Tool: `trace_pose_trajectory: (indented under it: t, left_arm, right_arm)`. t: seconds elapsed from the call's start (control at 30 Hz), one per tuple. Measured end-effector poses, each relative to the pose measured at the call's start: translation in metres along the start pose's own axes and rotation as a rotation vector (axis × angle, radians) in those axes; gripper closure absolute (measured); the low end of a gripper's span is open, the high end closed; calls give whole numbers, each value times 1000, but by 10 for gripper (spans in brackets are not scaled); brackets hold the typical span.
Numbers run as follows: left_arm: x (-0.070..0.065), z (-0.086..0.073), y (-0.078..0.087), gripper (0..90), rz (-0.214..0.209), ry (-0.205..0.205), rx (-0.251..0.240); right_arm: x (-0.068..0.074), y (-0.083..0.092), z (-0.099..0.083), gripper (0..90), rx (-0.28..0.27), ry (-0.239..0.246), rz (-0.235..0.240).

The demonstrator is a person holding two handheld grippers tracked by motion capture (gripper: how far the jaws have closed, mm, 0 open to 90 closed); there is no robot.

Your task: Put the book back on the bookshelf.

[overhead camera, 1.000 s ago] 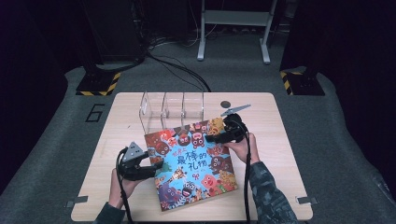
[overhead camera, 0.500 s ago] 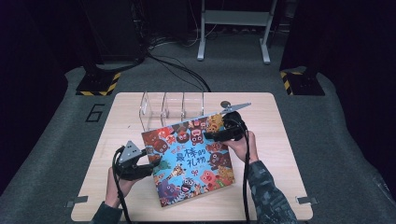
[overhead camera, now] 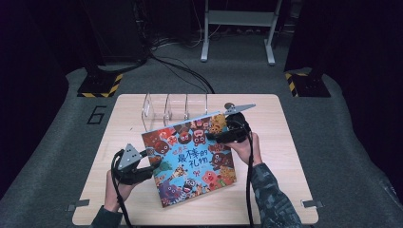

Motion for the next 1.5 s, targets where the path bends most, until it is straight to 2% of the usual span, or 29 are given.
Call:
trace_pose_trajectory:
  t: [0.07, 0.43, 0.53, 0.63, 0.67, 0.97, 1.17, 1.37, 1.43, 1.47, 1.5]
  left_arm:
    - [-1, 2, 2, 445, 2, -6, -1]
    - [1, 2, 4, 459, 38, -25, 2]
    - [3, 1, 4, 464, 41, -29, 6]
    - [3, 1, 4, 469, 43, -27, -2]
    - [2, 1, 4, 470, 38, -15, -5]
    - [3, 4, 5, 474, 76, -50, -20]
    - [4, 8, 9, 484, 118, -87, -33]
    - [6, 10, 9, 500, 133, -80, -37]
    - [7, 10, 10, 512, 113, -60, -45]
    - [8, 10, 9, 520, 101, -36, -59]
    - [9, 9, 10, 527, 92, -34, -53]
  right_arm:
    - [0, -1, 1, 292, 11, 0, -11]
    - [5, 1, 6, 293, 3, 10, -33]
    - [5, 1, 7, 293, 1, 27, -41]
    - [6, 1, 8, 293, -1, 31, -45]
    - [6, 1, 8, 293, 0, 26, -45]
    - [7, 5, 11, 295, 47, 31, -40]
    - [10, 10, 13, 296, 34, 32, -44]
    - [12, 12, 14, 303, 20, 43, -50]
    - [11, 12, 14, 307, 14, 56, -53]
    - [11, 12, 13, 308, 15, 56, -53]
    - [12, 12, 13, 309, 12, 57, -56]
Point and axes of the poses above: each handheld gripper's, and its own axes: y roughly backward along the jaws, z roughly out of its top, x roughly to its left, the point moved 6 cm from there along -y, roughly forward along the jaws, and after that the axes turned 9 degrees about x, right-handed, at the moved point
